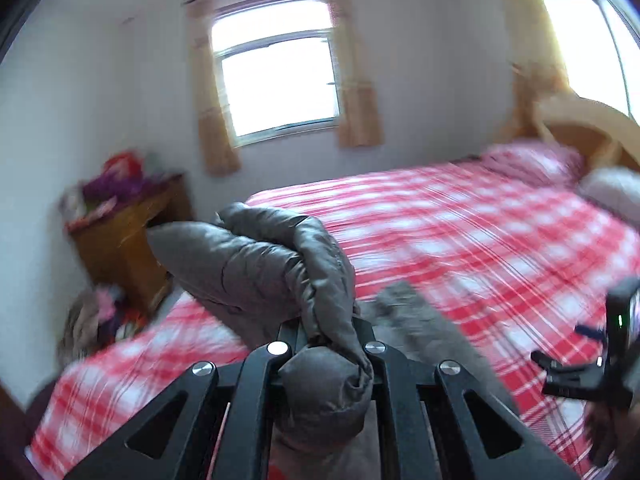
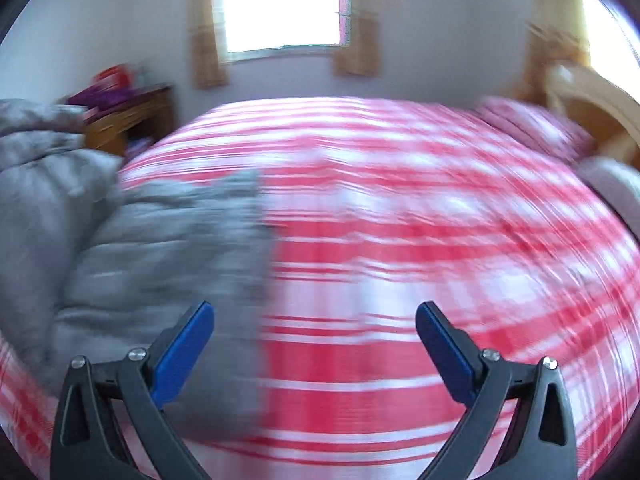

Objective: Fold large clothes

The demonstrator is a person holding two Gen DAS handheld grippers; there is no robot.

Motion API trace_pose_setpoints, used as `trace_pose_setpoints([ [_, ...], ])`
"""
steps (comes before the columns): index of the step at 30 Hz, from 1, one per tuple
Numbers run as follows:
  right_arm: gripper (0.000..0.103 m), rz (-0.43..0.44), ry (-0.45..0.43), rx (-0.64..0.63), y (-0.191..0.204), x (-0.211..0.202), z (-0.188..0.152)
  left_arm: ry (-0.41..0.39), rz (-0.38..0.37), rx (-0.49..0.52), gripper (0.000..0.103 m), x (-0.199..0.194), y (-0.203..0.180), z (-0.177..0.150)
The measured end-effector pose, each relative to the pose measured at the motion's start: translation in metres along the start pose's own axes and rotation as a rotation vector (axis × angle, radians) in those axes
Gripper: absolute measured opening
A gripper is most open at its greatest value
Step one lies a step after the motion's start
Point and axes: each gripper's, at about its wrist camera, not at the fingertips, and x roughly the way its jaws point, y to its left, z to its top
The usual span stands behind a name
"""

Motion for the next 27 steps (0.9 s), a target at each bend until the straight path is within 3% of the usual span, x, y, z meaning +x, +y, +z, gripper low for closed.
trace_pose_setpoints([
  [5, 0.103, -0.108, 0.048, 0.086, -0.070, 0.015, -0.014, 0.057, -0.088, 0.182, 0.008, 0.049, -0.107, -0.018],
  [9, 0.103, -0.159, 0.083, 0.142, -0.105, 0.018, -0.027, 0.135, -0.113, 0.251, 0.008, 0.086, -0.156, -0.040],
  [13, 0.103, -0.125, 0.123, 0.197, -0.118, 0.025, -0.031, 0.143, -0.087, 0.360, 0.009, 0.097, -0.181, -0.064],
  [17, 0.103, -0.139, 0.154, 0.158, -0.110, 0.034, -0.030, 0.150, -0.086, 0.358, 0.014, 0.096, -0.180, -0.064],
  [20, 0.103, -0.156, 0.157, 0.128, -0.105, 0.036, -0.033, 0.163, -0.091, 0.368, 0.030, 0.089, -0.184, -0.062],
  [22, 0.103, -0.155, 0.159, 0.128, -0.107, 0.038, -0.034, 0.146, -0.091, 0.380, 0.056, 0.077, -0.187, -0.060],
  [24, 0.103, -0.155, 0.162, 0.128, -0.107, 0.039, -0.034, 0.114, -0.089, 0.384, 0.076, 0.061, -0.189, -0.056],
  [25, 0.103, -0.157, 0.164, 0.125, -0.107, 0.039, -0.034, 0.095, -0.090, 0.380, 0.081, 0.050, -0.188, -0.053],
  [27, 0.103, -0.160, 0.170, 0.120, -0.107, 0.040, -0.033, 0.070, -0.109, 0.372, 0.082, 0.030, -0.182, -0.048],
])
